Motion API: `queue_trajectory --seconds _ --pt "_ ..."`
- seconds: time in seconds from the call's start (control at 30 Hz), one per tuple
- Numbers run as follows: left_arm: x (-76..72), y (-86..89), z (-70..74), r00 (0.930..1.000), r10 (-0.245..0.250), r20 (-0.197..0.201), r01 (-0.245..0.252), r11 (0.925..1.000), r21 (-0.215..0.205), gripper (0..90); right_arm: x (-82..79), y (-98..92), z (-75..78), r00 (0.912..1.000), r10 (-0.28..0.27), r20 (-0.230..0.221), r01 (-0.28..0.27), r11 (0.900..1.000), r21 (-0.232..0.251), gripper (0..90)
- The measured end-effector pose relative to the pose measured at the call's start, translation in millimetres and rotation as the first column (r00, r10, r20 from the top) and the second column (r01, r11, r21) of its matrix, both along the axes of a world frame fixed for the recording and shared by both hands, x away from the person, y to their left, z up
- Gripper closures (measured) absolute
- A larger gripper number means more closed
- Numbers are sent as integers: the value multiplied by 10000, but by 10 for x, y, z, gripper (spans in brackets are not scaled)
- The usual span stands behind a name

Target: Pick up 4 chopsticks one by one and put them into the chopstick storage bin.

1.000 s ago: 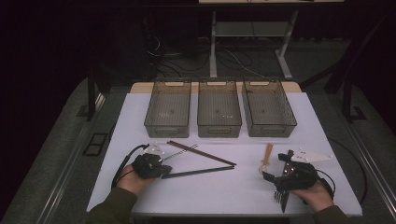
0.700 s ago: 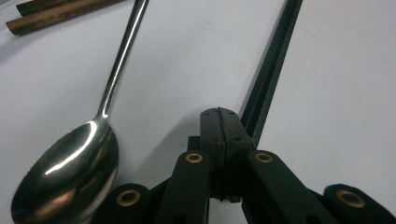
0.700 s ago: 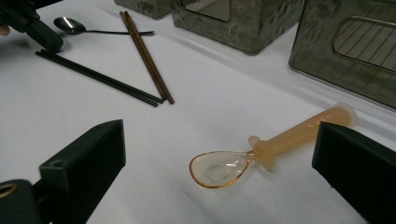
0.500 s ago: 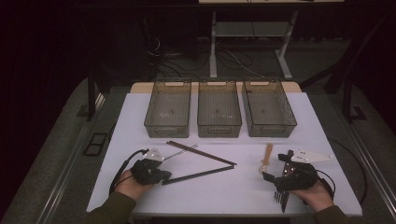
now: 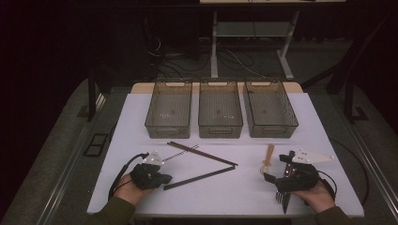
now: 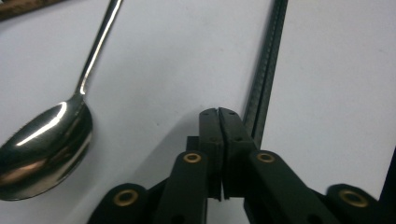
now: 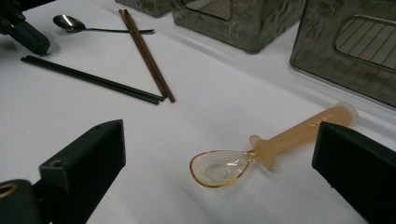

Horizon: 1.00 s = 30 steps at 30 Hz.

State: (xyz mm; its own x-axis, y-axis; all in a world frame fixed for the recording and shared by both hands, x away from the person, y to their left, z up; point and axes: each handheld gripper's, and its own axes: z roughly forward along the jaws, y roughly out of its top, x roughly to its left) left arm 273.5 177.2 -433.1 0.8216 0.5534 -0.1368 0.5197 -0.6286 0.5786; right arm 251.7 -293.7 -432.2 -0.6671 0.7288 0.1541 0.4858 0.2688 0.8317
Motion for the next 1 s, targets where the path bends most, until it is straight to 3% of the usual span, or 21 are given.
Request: queue_trajectory --seconds 0.3,0.5,0.63,0.77,1.0 --pt "16 -9 65 9988 -44 487 81 9970 -775 729 2 5 -2 10000 32 -2 -32 10000 -10 25" --pt "35 -84 86 9969 -249 748 351 9899 -1374 606 3 11 -6 10000 52 -18 -52 10000 -3 25" --pt "66 -149 95 9973 -278 677 394 9835 -1764 523 3 11 -8 10000 35 -34 -35 10000 10 25" --pt "119 -222 117 9965 -377 748 523 9778 -2031 495 0 6 -5 10000 36 -19 -36 10000 20 25" --pt "209 -392 118 9940 -673 861 841 9741 -2098 479 2 1 -5 10000 11 -9 -11 10000 32 25"
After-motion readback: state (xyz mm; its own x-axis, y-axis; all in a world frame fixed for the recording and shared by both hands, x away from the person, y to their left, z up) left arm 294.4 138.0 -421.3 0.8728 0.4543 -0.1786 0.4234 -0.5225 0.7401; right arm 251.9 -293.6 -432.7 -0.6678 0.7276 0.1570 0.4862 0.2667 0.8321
